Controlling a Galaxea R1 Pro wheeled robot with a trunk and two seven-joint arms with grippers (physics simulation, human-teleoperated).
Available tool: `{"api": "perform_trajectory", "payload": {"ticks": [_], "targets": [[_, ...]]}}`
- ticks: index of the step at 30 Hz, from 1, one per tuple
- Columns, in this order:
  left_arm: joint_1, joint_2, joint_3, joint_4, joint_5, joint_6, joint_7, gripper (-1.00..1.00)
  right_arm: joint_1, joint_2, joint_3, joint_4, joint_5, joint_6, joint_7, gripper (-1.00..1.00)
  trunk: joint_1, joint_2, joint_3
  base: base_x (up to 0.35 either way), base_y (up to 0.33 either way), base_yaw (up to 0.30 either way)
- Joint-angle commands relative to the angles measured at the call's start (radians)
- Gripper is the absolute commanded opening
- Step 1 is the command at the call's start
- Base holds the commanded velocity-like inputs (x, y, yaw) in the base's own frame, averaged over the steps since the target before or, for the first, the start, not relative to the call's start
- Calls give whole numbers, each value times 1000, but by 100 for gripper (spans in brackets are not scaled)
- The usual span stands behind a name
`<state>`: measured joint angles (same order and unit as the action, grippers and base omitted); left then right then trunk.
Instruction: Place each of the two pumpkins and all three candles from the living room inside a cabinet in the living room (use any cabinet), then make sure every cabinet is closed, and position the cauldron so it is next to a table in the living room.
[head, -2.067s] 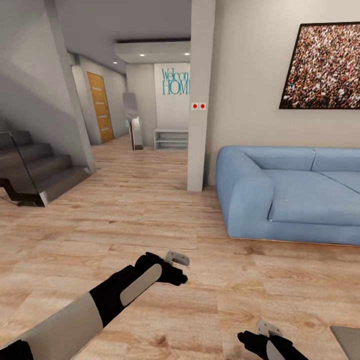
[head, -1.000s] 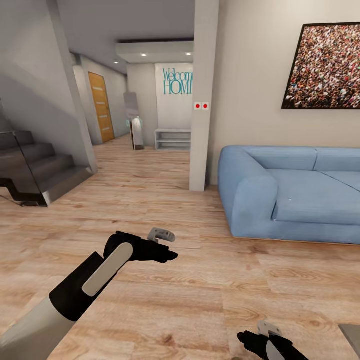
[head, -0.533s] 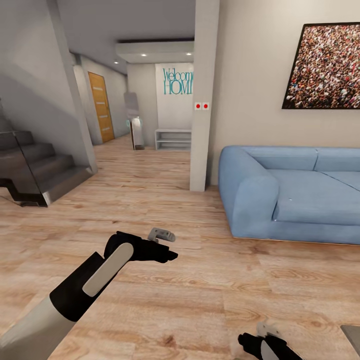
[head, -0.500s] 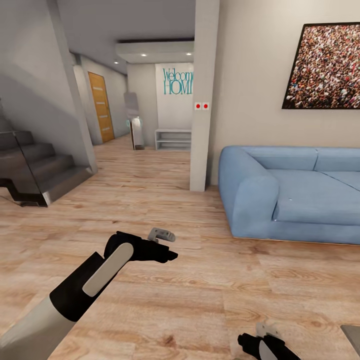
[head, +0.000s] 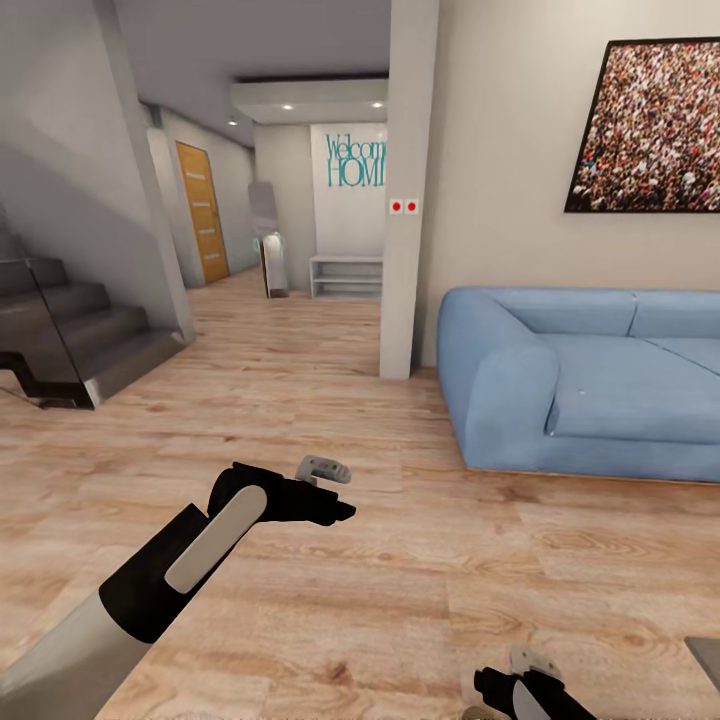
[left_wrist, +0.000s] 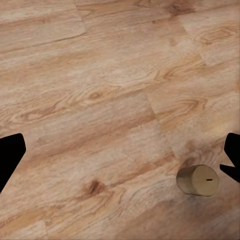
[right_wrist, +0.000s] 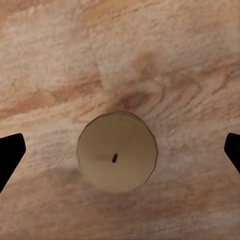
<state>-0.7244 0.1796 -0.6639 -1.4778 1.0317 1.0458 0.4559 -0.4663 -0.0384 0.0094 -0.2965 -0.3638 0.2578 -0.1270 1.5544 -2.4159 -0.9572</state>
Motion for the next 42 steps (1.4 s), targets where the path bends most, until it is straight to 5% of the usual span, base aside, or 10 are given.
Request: {"api": "perform_trajectory", "payload": {"ticks": [1,12,23,42], "targets": [[-1,1,-2,-1,10,0,10,100,0,0,1,-3,-6,6,-5,100,4,-8,-4,0,0,0],[-1,0,-3,-1,8,0,10,100,-3,5,1,-16,-5,5,-8,100,46,-84,-39,0,0,0],[-1,0,-3,-1,8,0,11,100,-7,30,1,-17,24,4,-14,100,51,-87,-81,0,0,0],[-1,0,-3,-1,8,0,10,100,-8,26,-5,-60,28,0,-14,100,51,-87,-81,0,0,0]]}}
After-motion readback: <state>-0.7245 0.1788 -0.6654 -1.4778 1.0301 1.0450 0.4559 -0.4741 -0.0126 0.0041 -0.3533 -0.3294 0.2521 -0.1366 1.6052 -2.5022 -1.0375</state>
